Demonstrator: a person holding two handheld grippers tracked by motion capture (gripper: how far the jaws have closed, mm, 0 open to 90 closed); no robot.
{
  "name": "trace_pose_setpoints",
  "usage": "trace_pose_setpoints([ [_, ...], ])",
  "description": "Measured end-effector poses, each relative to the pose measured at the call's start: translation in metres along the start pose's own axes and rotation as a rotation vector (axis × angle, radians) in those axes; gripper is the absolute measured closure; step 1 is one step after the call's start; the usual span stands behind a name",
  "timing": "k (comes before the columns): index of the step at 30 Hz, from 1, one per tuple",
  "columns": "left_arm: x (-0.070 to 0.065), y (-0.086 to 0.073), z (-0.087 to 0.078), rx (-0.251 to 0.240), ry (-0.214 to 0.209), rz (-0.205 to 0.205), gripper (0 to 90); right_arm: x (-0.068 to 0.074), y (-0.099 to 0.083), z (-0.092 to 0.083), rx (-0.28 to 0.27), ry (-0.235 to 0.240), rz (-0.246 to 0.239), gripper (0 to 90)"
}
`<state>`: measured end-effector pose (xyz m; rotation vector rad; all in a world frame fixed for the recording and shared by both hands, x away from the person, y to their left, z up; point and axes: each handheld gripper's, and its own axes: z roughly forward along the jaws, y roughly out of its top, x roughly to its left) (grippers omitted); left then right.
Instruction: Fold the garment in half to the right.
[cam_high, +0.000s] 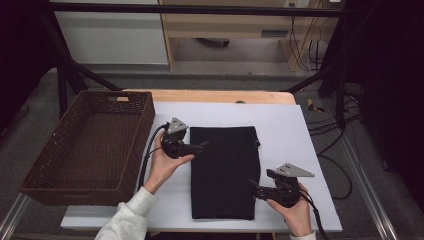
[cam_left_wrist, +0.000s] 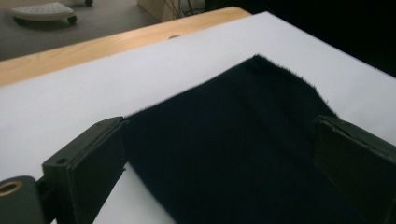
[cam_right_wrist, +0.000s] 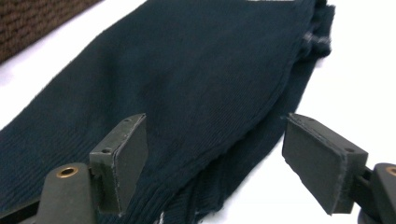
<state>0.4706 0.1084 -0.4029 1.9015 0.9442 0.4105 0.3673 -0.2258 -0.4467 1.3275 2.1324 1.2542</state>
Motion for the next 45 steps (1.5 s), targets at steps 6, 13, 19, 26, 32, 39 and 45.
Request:
trace_pose_setpoints([
  [6,-0.002,-0.028,-0.012,0.029,-0.020,-0.008,3.4,0.001,-0.004,0.004,0.037,0.022,0.002,22.6],
  [13,-0.011,-0.057,-0.020,0.077,-0.051,-0.021,3.7,0.004,-0.011,0.007,0.085,0.046,-0.009,28.1],
  [19,-0.021,-0.077,-0.025,0.105,-0.069,-0.020,3.7,0.006,-0.018,0.011,0.140,0.071,0.008,39.5],
  [26,-0.028,-0.094,-0.027,0.140,-0.075,-0.012,3.7,0.009,-0.022,0.012,0.149,0.061,0.031,61.8],
  [32,-0.035,-0.100,-0.027,0.177,-0.092,-0.004,4.0,0.010,-0.018,0.005,0.155,0.058,0.058,77.4],
  [39,-0.044,-0.108,-0.029,0.195,-0.124,-0.011,10.2,0.009,-0.012,-0.004,0.124,0.037,0.034,78.1],
  [45,-0.051,-0.112,-0.027,0.216,-0.163,-0.007,25.8,0.004,-0.018,0.005,0.157,0.006,0.003,76.0],
])
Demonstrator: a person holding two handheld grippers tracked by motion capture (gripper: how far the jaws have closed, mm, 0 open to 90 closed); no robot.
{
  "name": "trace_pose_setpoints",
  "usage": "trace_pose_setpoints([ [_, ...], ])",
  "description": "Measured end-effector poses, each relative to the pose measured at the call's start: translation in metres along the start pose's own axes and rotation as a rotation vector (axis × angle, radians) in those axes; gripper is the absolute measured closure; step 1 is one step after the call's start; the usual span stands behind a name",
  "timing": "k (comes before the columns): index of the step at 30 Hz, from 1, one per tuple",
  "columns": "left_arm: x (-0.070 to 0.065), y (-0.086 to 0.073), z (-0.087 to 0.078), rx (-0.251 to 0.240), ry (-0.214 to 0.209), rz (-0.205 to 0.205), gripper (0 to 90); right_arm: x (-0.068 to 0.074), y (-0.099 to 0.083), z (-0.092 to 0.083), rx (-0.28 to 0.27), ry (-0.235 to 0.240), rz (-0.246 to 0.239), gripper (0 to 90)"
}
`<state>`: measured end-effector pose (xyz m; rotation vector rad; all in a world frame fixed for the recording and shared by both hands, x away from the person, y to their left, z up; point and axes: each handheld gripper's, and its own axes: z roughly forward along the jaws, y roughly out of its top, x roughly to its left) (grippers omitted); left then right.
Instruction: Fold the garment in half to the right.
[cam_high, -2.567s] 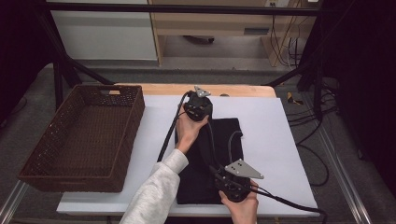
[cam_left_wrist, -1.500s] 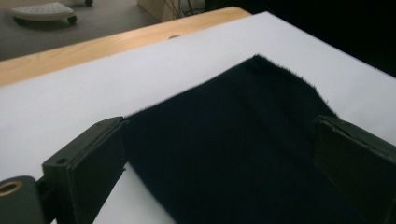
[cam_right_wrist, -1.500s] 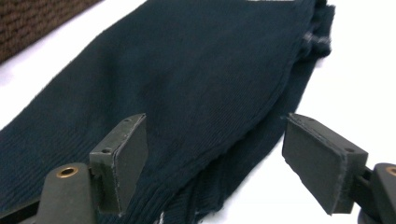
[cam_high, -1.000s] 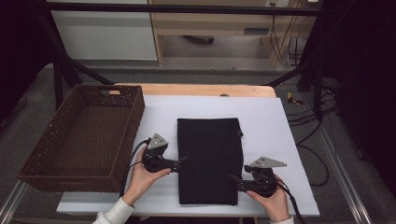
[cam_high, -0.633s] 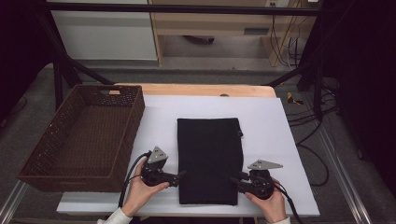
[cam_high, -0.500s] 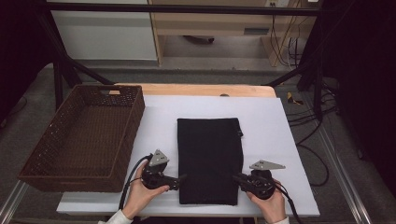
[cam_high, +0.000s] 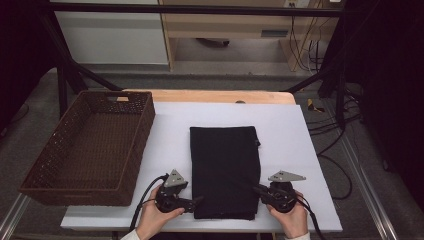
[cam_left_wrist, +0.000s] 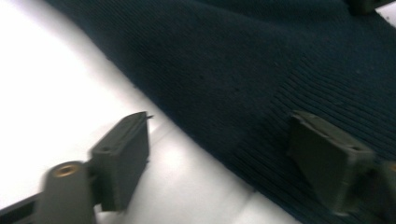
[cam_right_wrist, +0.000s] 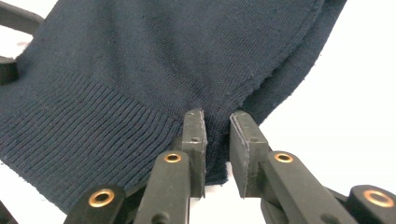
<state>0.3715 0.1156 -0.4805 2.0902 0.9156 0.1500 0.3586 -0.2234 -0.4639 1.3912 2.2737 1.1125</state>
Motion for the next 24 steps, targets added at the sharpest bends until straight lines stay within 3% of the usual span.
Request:
trace_pose_setpoints([
  [4,-0.002,-0.001,0.001,0.003,-0.011,-0.002,35.5,-0.002,0.001,-0.002,-0.021,0.009,-0.026,66.6],
  [8,-0.007,-0.001,0.001,0.018,-0.015,0.007,47.9,-0.005,0.013,-0.008,-0.120,-0.007,-0.052,49.1],
  [10,-0.008,0.000,0.002,0.026,-0.012,0.009,52.4,-0.010,0.021,-0.007,-0.179,-0.018,-0.067,45.1],
  [13,-0.010,0.000,0.002,0.030,-0.003,0.014,55.1,-0.020,0.037,0.002,-0.203,-0.041,-0.071,42.6],
  [17,-0.012,0.000,0.002,0.033,0.000,0.018,57.6,-0.035,0.059,0.023,-0.194,-0.087,-0.087,42.3],
  [24,-0.013,0.000,0.003,0.035,0.002,0.031,59.6,-0.060,0.088,0.063,-0.180,-0.123,-0.059,46.1],
])
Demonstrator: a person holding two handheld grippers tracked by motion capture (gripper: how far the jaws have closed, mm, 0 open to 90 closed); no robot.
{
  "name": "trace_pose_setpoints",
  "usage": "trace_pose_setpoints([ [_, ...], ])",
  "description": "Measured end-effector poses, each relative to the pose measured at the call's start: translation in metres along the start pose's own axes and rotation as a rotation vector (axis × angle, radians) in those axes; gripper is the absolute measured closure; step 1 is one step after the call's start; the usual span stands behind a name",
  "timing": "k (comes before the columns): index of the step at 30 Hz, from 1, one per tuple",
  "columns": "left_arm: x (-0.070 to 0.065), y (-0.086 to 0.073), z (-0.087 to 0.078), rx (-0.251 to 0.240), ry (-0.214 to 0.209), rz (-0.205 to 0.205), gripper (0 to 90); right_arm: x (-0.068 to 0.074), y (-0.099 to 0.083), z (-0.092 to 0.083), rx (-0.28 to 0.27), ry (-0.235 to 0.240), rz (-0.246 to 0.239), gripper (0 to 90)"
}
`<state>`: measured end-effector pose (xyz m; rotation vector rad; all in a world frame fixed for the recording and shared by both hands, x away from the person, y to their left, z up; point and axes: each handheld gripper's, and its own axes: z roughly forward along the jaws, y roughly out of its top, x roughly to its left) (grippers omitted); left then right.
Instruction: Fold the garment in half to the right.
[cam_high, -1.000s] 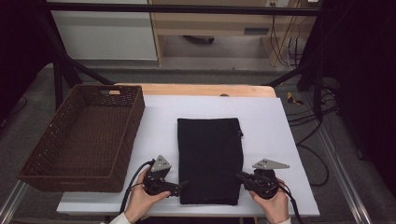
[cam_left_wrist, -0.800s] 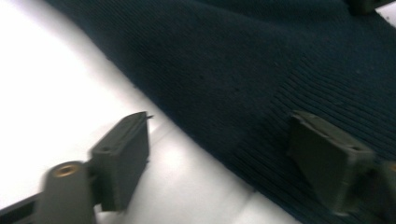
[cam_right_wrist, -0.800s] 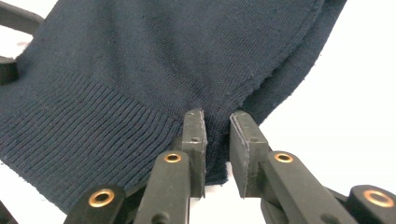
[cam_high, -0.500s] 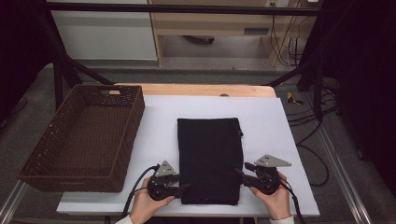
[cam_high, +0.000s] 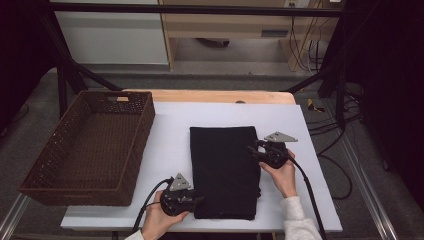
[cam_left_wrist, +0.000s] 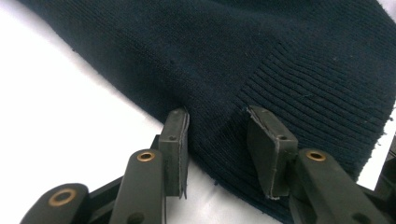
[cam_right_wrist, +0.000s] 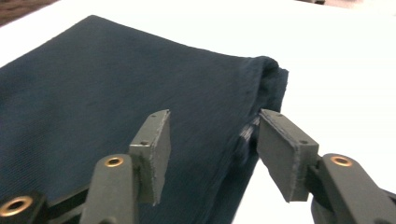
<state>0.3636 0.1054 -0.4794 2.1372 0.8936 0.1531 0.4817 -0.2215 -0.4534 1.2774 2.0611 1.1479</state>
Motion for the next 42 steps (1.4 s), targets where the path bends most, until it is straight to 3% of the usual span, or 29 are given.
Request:
trace_pose_setpoints([
  [6,-0.001,0.000,0.000,0.000,0.001,0.004,59.8,-0.015,0.004,0.031,0.043,-0.007,0.028,58.8],
  [10,-0.001,0.000,0.000,0.000,0.003,0.008,59.8,-0.020,0.005,0.041,0.070,0.008,0.043,83.4],
  [13,-0.001,0.000,0.000,-0.001,0.005,0.010,59.8,-0.019,0.010,0.041,0.081,0.001,0.020,86.5],
  [17,-0.001,0.000,0.000,-0.001,0.007,0.011,59.9,-0.022,0.016,0.033,-0.012,-0.038,0.028,86.9],
  [19,-0.001,0.000,0.000,-0.001,0.008,0.012,59.9,-0.024,0.015,0.035,0.001,-0.077,0.020,86.9],
  [21,-0.002,0.000,0.000,-0.001,0.009,0.015,59.9,-0.029,0.010,0.040,0.040,-0.086,0.028,86.6],
  [24,-0.001,0.000,0.000,-0.002,0.006,0.014,59.9,-0.029,0.005,0.044,0.041,-0.076,0.033,84.1],
  [30,0.001,0.000,-0.001,-0.006,-0.001,0.011,58.7,-0.027,0.011,0.033,0.024,-0.080,0.037,59.4],
  [34,0.003,0.000,-0.001,-0.018,-0.011,0.007,54.7,-0.022,0.016,0.019,0.005,-0.047,0.028,42.4],
  [37,0.006,0.001,-0.003,-0.026,-0.015,0.006,50.3,-0.018,0.017,0.006,-0.039,-0.014,0.038,35.5],
  [42,0.011,0.004,-0.008,-0.064,-0.036,0.013,40.4,-0.013,0.013,-0.014,-0.038,0.038,0.064,24.6],
])
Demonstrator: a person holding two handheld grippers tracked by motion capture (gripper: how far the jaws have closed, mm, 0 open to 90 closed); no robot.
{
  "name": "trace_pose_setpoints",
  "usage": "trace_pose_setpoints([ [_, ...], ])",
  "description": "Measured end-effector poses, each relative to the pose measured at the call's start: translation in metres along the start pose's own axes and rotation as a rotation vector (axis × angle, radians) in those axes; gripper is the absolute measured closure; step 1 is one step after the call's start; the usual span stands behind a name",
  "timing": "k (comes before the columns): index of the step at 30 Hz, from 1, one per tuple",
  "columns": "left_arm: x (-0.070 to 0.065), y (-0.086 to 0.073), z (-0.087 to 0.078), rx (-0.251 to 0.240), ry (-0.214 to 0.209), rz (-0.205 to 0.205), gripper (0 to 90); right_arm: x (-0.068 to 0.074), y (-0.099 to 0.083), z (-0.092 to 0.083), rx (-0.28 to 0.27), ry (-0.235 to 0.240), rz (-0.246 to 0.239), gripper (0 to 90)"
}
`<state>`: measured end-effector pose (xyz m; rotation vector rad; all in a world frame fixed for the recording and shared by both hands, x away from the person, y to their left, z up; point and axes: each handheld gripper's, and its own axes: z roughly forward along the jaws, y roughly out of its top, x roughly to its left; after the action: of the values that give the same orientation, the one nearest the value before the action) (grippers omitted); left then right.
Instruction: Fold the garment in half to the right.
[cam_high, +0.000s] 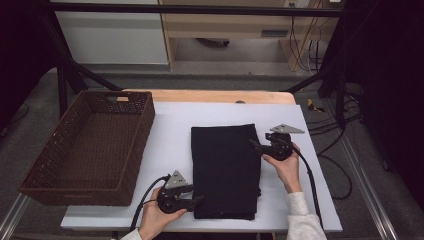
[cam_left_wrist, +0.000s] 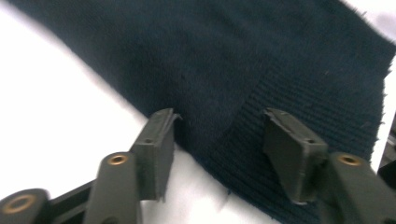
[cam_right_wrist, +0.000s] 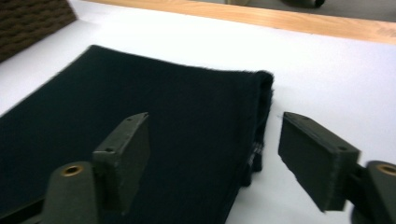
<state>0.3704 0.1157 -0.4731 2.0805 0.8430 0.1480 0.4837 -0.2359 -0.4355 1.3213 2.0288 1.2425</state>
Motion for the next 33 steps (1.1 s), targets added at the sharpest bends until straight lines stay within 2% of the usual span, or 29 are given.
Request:
trace_pose_setpoints([
  [4,0.005,0.003,-0.005,-0.048,0.005,0.006,31.3,0.005,-0.010,-0.016,-0.037,0.027,0.013,20.1],
  [9,0.013,0.010,-0.013,-0.090,-0.001,0.023,18.7,0.009,-0.021,-0.033,-0.053,0.060,0.030,13.5],
  [14,0.020,0.017,-0.017,-0.085,-0.025,0.006,7.4,0.013,-0.035,-0.045,-0.043,0.081,0.036,8.6],
  [20,0.029,0.026,-0.017,-0.078,-0.011,0.006,4.5,0.017,-0.049,-0.056,-0.039,0.104,0.038,6.5],
  [24,0.032,0.032,-0.014,-0.080,-0.011,-0.008,4.1,0.018,-0.057,-0.059,-0.034,0.109,0.046,5.9],
  [33,0.041,0.049,-0.009,-0.105,0.012,-0.011,3.7,0.022,-0.070,-0.063,-0.012,0.115,0.033,5.4],
])
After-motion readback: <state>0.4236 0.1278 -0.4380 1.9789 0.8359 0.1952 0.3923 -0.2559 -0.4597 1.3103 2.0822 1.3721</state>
